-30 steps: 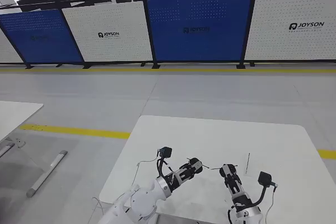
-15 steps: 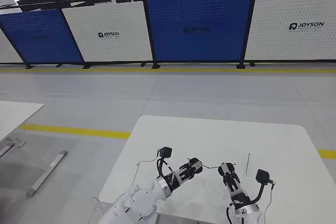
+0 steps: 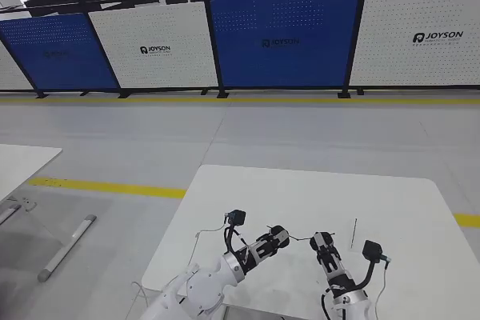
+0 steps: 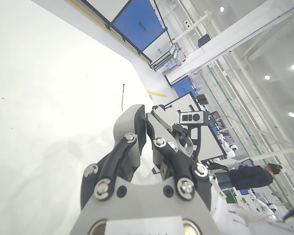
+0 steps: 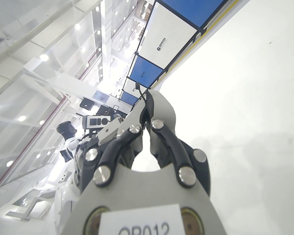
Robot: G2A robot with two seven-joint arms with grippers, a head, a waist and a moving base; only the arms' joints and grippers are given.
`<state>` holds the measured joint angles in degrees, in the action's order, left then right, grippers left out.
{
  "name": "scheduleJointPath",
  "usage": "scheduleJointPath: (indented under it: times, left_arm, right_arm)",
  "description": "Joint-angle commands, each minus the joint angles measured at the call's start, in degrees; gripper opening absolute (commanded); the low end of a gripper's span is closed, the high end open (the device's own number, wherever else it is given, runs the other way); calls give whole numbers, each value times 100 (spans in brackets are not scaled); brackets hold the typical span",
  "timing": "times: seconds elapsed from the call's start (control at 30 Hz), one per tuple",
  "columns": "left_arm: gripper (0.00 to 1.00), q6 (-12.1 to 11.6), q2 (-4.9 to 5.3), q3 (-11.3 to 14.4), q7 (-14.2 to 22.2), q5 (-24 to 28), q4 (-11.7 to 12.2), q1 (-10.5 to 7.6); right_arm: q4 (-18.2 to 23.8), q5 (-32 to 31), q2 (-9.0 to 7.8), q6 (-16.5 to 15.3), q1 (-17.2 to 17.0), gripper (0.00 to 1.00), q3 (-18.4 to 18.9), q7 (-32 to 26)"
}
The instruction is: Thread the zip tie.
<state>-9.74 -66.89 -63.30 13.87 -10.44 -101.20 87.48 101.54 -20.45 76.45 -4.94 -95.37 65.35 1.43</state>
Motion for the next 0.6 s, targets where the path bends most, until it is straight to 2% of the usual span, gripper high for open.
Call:
scheduleJointPath:
  times: [0.0,0.57]
  left_arm:
    - [0,0,0,0,0,0,0,0]
    - [0,0,0,0,0,0,0,0]
  right_arm:
    - [8,-15,0,-12,-7,0,-4,-8]
    - [-46,-54,12,-93,28,0,-55,-22]
